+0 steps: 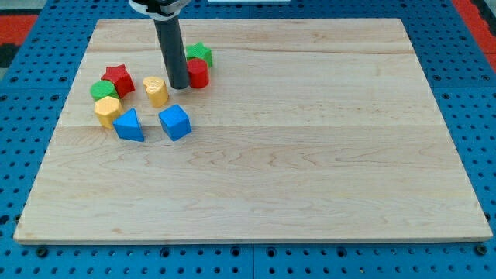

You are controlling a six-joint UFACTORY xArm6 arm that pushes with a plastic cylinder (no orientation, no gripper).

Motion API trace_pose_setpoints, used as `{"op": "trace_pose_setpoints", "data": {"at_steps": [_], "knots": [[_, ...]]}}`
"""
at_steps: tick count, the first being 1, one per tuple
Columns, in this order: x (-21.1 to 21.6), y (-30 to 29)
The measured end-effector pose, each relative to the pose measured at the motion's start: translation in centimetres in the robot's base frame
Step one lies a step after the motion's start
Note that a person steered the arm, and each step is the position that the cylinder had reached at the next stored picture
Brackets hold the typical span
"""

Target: Move your hand to the left side of the red star

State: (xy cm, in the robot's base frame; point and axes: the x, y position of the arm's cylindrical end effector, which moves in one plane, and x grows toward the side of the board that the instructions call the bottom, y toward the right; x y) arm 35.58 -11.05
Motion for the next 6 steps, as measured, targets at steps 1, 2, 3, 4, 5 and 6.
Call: {"op": "trace_pose_setpoints", "data": {"at_steps": [1,2,3,4,5,6], "knots": [[0.0,-0.8],[-2.2,-5.6],[-5.4,-9.6],[-5.1,-16.3],[-1.3,-16.8],[-0.2,-14.7]]}}
